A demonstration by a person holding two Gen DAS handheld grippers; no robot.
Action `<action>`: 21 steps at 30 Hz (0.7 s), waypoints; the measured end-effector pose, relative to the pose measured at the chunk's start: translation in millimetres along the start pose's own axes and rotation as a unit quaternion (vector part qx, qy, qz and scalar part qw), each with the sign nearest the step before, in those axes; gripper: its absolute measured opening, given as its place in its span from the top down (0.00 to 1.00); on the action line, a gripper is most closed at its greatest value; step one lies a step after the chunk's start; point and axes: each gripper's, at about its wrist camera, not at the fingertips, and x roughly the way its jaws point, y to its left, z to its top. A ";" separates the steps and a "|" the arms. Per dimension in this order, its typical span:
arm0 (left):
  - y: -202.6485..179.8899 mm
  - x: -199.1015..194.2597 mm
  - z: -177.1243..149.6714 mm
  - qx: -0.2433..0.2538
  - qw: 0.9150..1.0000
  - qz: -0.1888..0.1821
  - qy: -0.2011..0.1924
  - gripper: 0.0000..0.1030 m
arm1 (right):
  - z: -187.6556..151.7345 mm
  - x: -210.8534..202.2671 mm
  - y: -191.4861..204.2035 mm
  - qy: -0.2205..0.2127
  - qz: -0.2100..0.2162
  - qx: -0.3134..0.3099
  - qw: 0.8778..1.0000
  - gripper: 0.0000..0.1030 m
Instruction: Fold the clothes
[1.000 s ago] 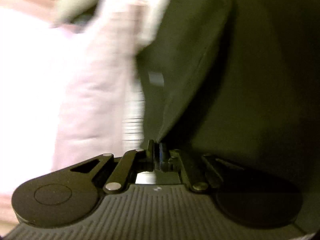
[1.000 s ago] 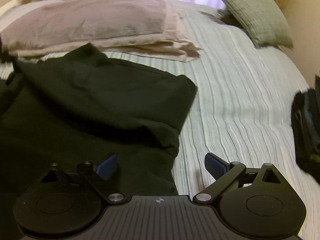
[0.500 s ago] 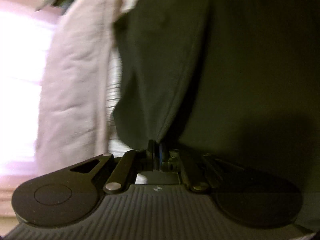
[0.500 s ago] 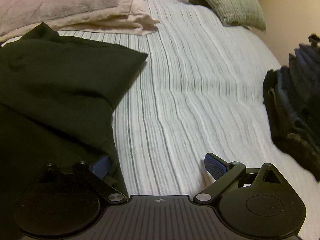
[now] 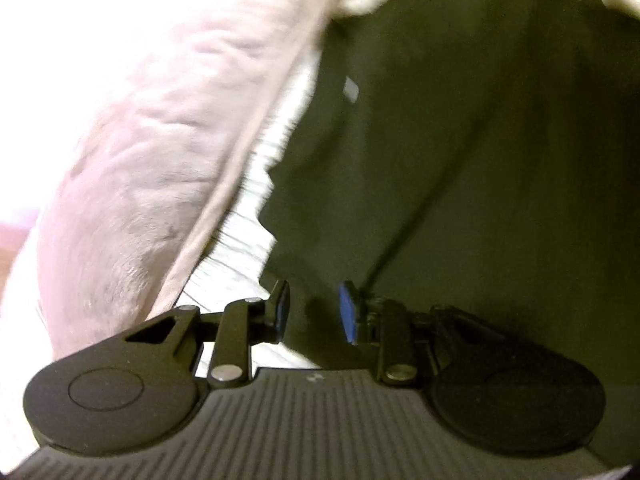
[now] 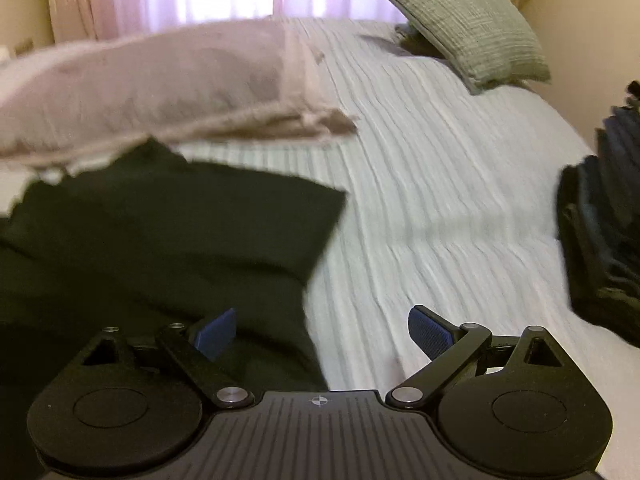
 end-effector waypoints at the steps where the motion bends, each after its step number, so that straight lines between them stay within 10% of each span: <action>1: 5.2 0.4 6.0 -0.021 1.000 -0.005 -0.010 0.77 | 6.6 6.3 0.1 -0.001 0.010 0.006 1.000 0.07; 10: 46.5 58.2 51.4 -0.118 0.992 -0.036 0.006 0.62 | 28.5 59.5 4.7 0.008 0.038 -0.035 0.999 0.07; 14: 55.1 63.5 46.7 -0.131 0.987 -0.089 0.001 0.92 | 29.2 70.1 -2.6 0.013 0.033 -0.032 0.999 0.07; 21: 68.2 51.3 40.1 -0.159 0.987 -0.015 0.006 0.88 | 37.4 90.1 1.6 0.012 0.036 -0.033 0.999 0.07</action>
